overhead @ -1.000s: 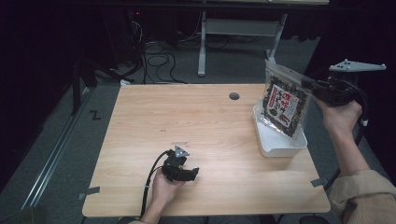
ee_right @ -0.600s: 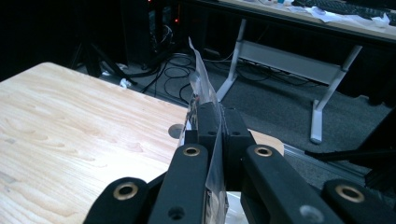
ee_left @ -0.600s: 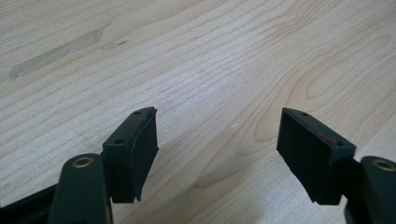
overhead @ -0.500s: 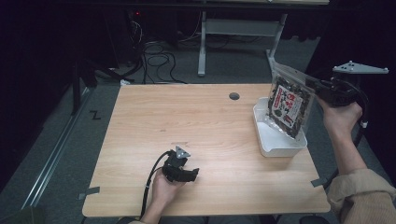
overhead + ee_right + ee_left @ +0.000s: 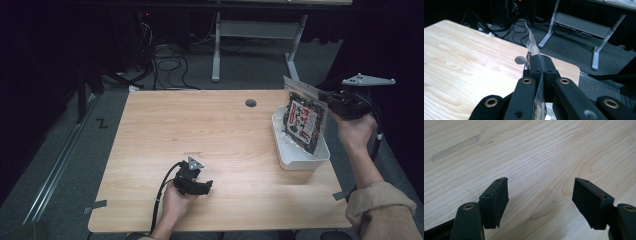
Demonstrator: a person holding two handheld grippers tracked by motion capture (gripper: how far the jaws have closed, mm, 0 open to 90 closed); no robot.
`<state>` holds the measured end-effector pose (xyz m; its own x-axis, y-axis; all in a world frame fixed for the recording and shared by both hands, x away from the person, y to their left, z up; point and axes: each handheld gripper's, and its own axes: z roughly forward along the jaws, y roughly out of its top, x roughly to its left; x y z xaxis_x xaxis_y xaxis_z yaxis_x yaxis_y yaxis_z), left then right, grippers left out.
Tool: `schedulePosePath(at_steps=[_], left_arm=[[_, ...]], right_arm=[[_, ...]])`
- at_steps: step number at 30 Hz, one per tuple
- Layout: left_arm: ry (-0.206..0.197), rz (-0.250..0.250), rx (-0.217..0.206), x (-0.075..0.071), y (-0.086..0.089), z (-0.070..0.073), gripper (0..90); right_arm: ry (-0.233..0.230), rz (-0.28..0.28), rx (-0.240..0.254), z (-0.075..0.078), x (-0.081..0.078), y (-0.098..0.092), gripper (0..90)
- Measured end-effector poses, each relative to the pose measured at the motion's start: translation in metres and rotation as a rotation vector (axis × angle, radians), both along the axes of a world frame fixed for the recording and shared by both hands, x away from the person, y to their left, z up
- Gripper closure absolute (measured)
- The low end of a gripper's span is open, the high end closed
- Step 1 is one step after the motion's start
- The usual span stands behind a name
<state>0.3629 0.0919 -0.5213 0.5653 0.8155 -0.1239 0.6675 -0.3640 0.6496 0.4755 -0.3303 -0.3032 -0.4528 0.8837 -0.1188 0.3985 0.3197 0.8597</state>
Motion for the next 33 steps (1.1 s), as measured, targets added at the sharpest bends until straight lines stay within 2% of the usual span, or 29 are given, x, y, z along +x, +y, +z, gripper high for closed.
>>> schedulePosePath(at_steps=[7, 15, 23, 27, 31, 33], left_arm=[[0.002, 0.002, 0.001, 0.001, -0.001, -0.001, 29.6], [0.010, -0.001, 0.011, 0.001, -0.002, -0.002, 29.6], [0.013, -0.003, 0.008, 0.000, -0.003, -0.002, 29.6], [0.015, -0.005, 0.010, 0.000, -0.003, -0.002, 29.6], [0.014, -0.006, 0.009, -0.001, -0.003, -0.001, 29.6], [0.017, -0.006, 0.011, 0.000, -0.004, -0.002, 29.6]], right_arm=[[0.015, 0.007, -0.008, -0.009, -0.003, -0.009, 89.2], [0.032, 0.034, 0.018, -0.020, -0.015, -0.025, 87.8], [0.046, 0.064, 0.029, -0.027, -0.022, -0.028, 87.2], [0.076, 0.056, 0.022, -0.033, -0.022, -0.029, 86.8], [0.068, 0.054, 0.049, -0.038, -0.024, -0.035, 86.6], [0.067, 0.052, 0.044, -0.039, -0.025, -0.037, 86.2]])
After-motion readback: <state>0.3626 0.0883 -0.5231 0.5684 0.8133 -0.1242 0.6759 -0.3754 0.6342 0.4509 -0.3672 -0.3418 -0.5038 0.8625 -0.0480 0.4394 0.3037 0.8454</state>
